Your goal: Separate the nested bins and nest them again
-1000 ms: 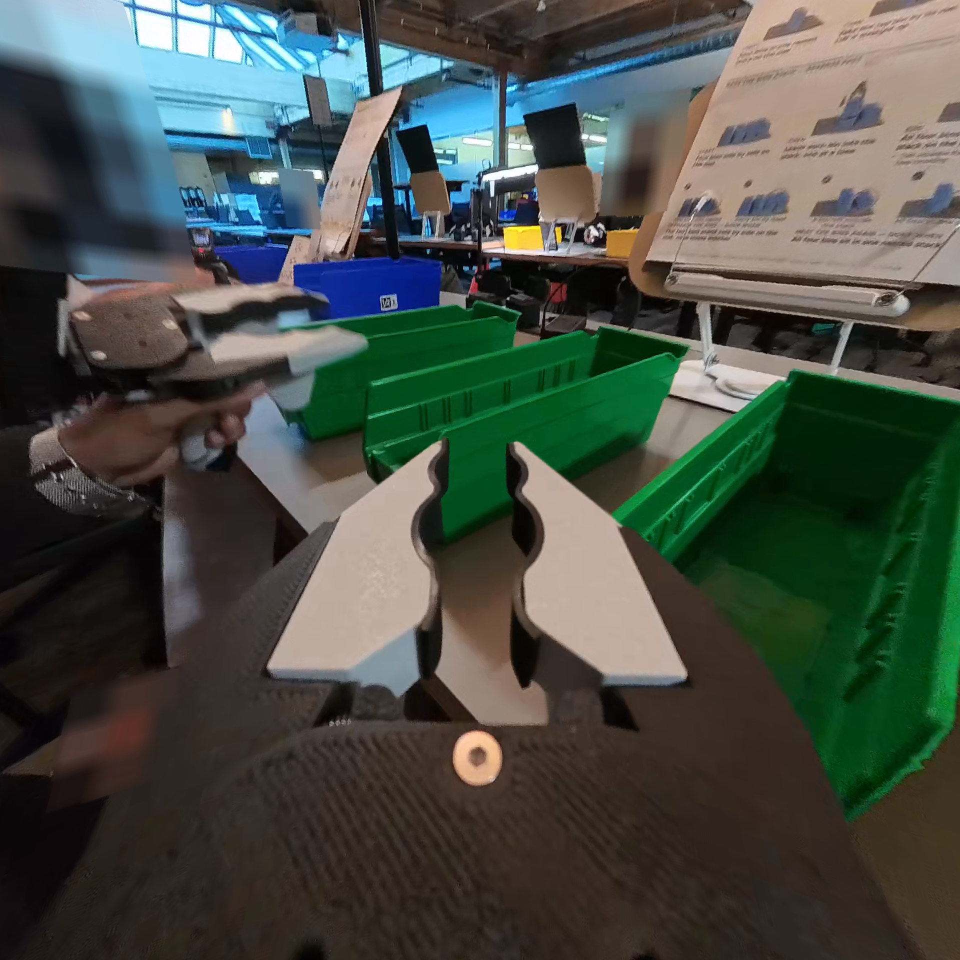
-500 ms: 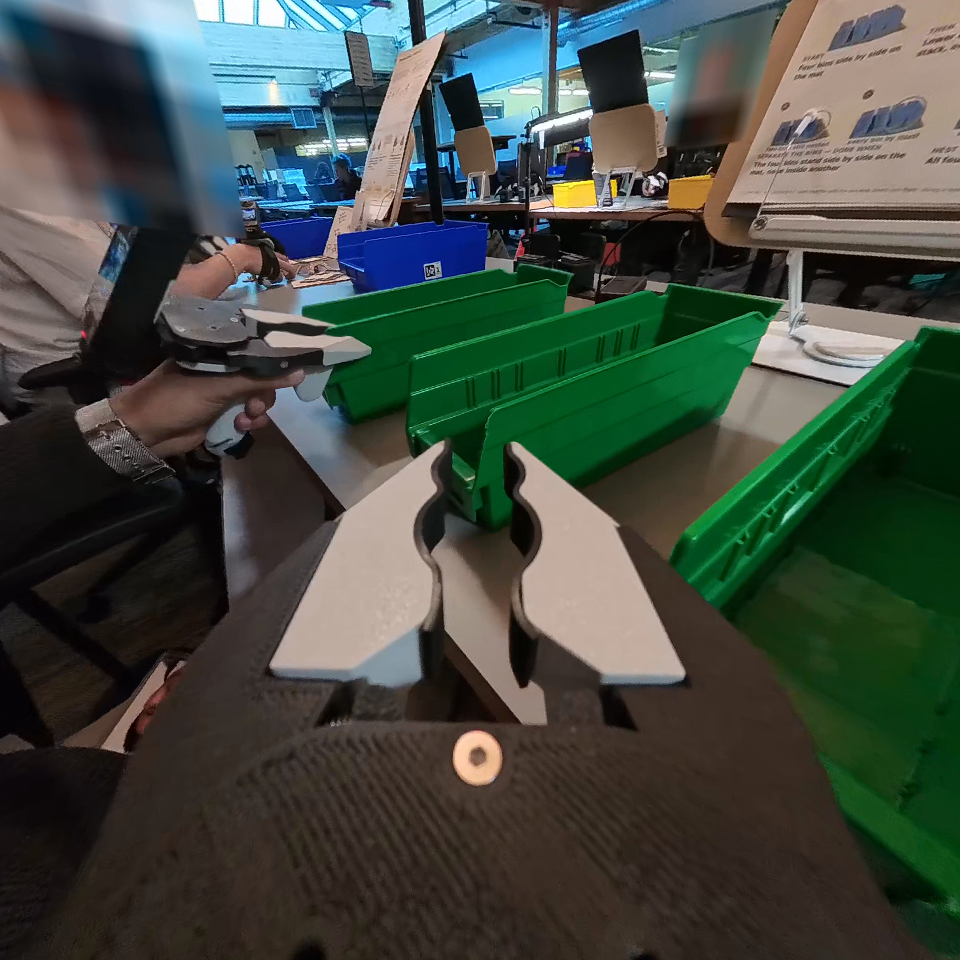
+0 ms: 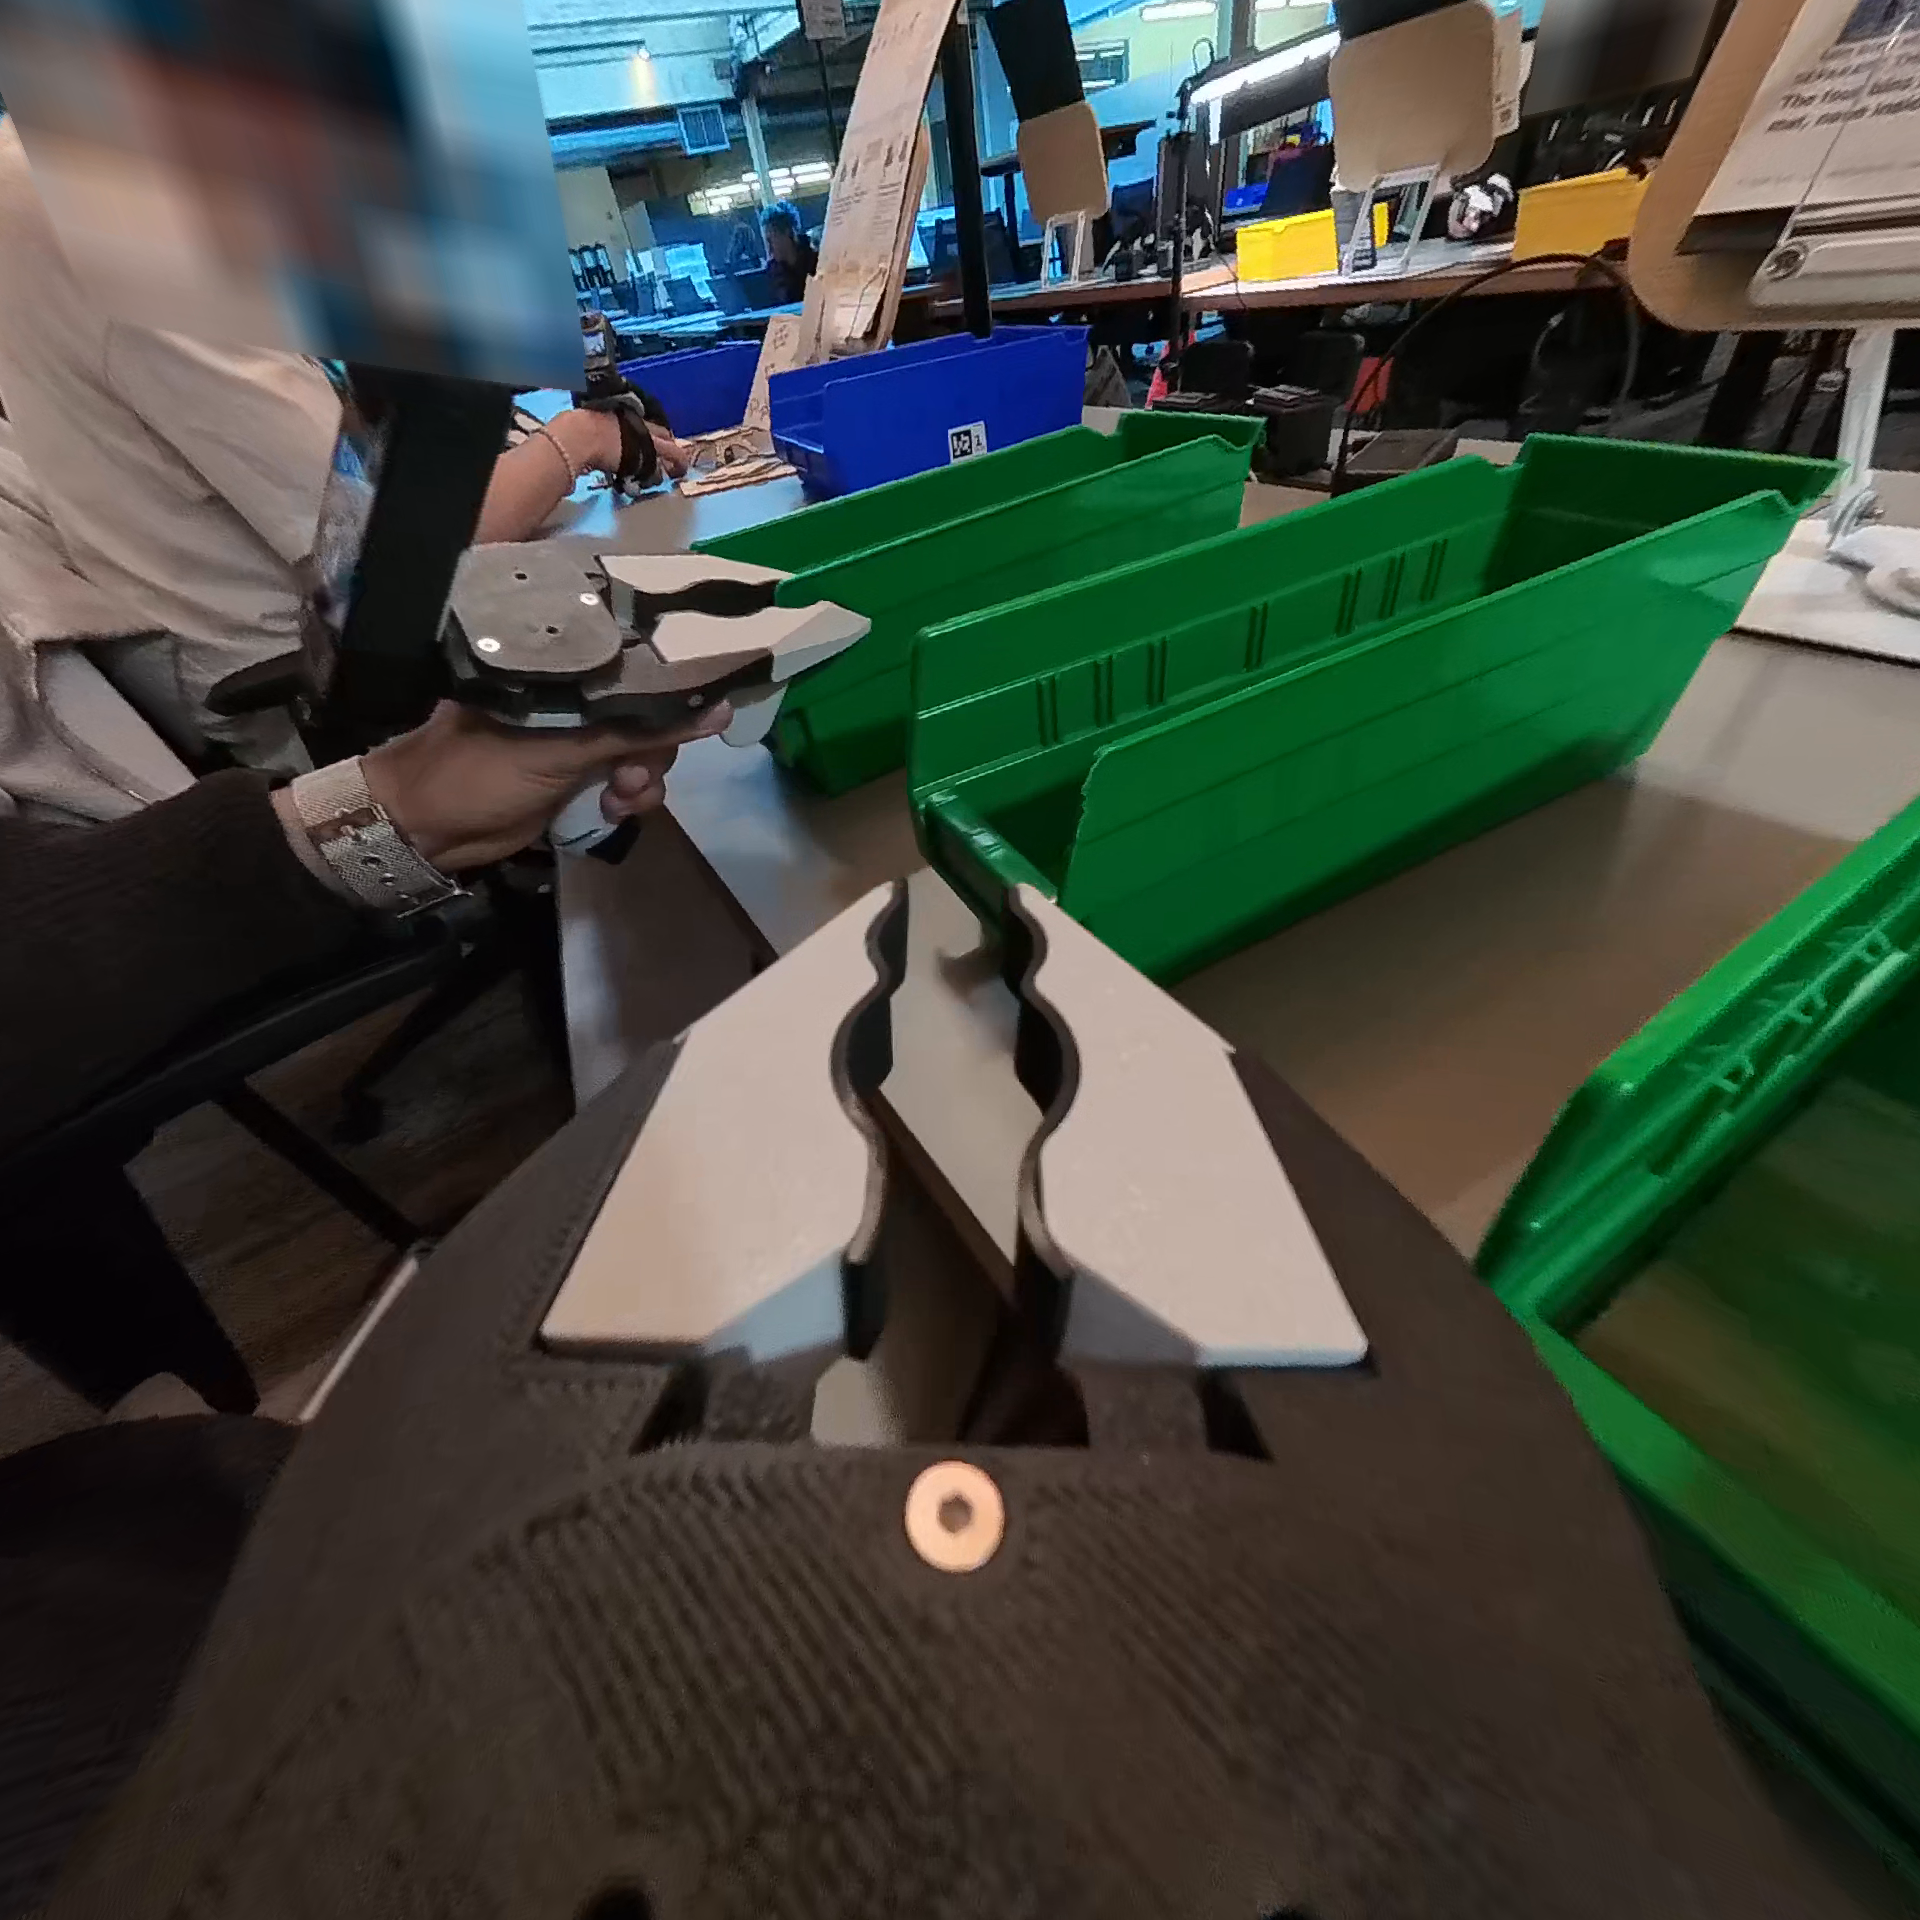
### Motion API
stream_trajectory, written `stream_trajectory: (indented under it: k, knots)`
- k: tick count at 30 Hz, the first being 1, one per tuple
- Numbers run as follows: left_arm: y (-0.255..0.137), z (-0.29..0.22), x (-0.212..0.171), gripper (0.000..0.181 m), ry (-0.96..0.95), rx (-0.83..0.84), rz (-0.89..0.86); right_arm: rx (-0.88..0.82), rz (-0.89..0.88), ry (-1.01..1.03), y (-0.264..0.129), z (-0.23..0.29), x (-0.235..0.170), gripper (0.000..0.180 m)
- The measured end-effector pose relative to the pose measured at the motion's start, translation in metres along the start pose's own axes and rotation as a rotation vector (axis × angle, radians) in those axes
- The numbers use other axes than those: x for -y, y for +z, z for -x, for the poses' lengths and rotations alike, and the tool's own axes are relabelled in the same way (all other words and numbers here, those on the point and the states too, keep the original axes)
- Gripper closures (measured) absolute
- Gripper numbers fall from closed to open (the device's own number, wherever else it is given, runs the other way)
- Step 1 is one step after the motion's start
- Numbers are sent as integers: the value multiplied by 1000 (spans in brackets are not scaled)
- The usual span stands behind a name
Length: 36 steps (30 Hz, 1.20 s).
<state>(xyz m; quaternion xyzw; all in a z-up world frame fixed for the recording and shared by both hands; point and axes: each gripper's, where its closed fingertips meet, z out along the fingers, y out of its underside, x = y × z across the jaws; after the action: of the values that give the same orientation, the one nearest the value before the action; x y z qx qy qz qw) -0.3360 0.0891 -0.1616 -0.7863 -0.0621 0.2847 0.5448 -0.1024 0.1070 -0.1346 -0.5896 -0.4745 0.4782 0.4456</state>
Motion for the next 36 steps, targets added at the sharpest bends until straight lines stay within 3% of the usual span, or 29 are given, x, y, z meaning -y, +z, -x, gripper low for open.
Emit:
stream_trajectory:
  k: [8, 20, 23, 25, 27, 29, 32, 36]
  knots:
    - [2, 8, -4, 176, -145, -42, 8, -2, 25, -46, 2, 3, -5, 163]
    - [1, 10, -8, 174, -103, -24, 26, -32, 14, -100, -2, -1, -2, 164]
    - [-3, 17, -10, 161, -76, 8, 34, -33, -44, -91, -7, -1, 9, 169]
    - [-12, 25, -2, 135, -77, 35, 3, -45, -85, -111, -11, -2, 17, 171]
    - [-29, 28, 24, 122, -137, 30, -133, -65, -112, -144, -14, -3, 23, 172]
    - [-52, 27, 57, 125, -197, 23, -302, -76, -126, -177, -16, -3, 26, 175]
    - [-74, -9, 86, 132, -186, -96, -425, -80, -116, -203, -14, -1, 23, 175]
    - [-71, -92, 72, 124, -91, -389, -260, -71, -97, -225, -10, 5, 18, 174]
